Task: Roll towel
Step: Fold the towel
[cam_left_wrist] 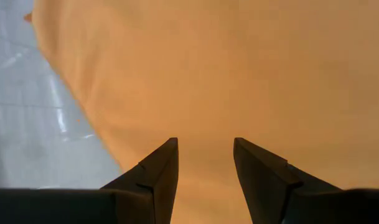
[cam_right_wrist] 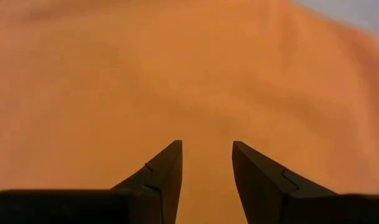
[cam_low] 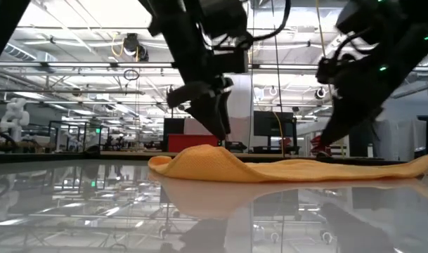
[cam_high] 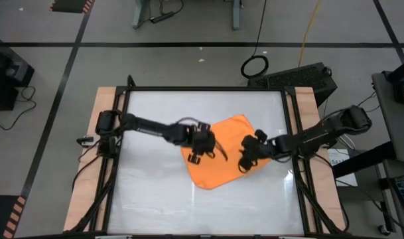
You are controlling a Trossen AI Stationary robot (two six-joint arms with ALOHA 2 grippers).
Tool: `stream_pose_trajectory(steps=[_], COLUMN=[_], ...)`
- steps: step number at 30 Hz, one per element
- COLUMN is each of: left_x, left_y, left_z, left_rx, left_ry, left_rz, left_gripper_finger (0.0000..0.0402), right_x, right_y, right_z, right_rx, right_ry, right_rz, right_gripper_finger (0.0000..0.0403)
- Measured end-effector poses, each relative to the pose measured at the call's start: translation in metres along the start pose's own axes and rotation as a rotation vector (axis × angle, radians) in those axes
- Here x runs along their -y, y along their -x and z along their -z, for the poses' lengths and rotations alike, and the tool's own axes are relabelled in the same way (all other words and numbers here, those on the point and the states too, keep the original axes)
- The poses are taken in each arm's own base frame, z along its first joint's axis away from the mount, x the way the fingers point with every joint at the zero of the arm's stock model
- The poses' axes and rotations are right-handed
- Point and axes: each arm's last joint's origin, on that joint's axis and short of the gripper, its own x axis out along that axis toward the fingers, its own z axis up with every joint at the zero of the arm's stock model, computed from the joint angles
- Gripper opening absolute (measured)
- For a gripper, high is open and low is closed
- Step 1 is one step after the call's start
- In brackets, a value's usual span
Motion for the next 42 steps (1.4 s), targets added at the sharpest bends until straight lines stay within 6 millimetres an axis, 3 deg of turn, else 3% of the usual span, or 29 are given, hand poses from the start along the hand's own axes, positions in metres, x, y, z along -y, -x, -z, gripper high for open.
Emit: stream_pose_trajectory(steps=[5,9,17,24,29,37,42], left_x=[-0.041,-0.052,-0.033,-0.005,0.012,0.003,-0.009], left_y=[-0.015,-0.032,-0.044,-0.037,-0.034,-0.038,-0.041], left_z=[0.022,0.038,0.049,0.045,0.036,0.035,0.040], left_rx=[0.012,0.018,-0.130,-0.256,-0.289,-0.264,-0.291], left_ry=[0.061,0.112,0.120,0.193,0.079,-0.020,-0.119], left_rz=[0.063,0.201,0.307,0.324,0.204,0.115,0.063], left_gripper_finger=[0.0161,0.0161,0.0161,0.0161,0.0161,0.0161,0.0161], right_x=[-0.019,-0.028,-0.028,-0.017,-0.008,-0.016,-0.033], right_y=[0.007,0.007,-0.013,-0.025,-0.033,-0.032,-0.026], right_z=[0.024,0.040,0.058,0.046,0.036,0.038,0.045], right_rx=[-0.044,-0.040,-0.073,-0.035,-0.047,-0.078,-0.088], right_ry=[-0.062,-0.084,-0.042,0.079,0.077,0.015,-0.045], right_rz=[-0.024,0.009,0.156,0.237,0.257,0.156,0.031], right_gripper_finger=[0.0132,0.0132,0.0132,0.0132,0.0132,0.0131,0.0131])
